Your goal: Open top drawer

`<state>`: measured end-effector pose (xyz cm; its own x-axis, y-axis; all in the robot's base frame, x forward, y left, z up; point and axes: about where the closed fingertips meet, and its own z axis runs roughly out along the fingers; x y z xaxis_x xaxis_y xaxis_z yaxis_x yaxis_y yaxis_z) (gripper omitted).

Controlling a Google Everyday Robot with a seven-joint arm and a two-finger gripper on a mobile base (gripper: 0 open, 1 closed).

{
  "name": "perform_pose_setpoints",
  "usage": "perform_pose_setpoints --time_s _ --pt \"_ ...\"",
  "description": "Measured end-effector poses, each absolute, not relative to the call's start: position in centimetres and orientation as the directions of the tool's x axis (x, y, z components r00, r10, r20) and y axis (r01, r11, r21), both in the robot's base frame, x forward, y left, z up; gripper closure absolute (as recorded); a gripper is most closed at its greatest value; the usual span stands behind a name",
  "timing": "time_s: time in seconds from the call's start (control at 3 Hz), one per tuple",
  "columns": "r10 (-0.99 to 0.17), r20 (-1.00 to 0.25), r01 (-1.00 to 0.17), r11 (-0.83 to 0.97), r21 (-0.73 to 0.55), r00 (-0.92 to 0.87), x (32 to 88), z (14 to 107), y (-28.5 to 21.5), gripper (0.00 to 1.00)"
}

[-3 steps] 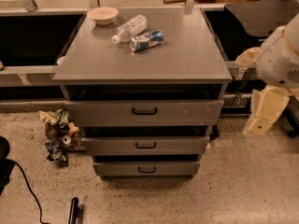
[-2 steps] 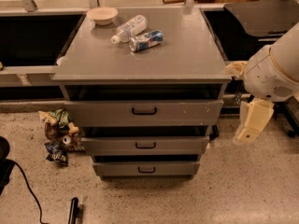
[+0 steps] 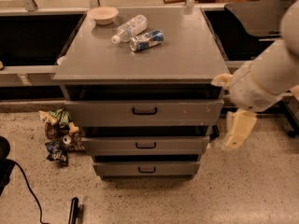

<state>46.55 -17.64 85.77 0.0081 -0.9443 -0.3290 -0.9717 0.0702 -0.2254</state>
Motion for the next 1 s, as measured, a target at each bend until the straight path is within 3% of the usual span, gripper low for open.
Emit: perform_pose_setpoints --time_s 0.67,1.0 --pt "-0.919 -0.386 -0.977 0.002 -0.212 0.082 50.3 73.5 -14.7 0.0" --pt "-0.919 -0.385 -0.977 0.002 -0.212 0.082 50.3 73.5 -14.7 0.0"
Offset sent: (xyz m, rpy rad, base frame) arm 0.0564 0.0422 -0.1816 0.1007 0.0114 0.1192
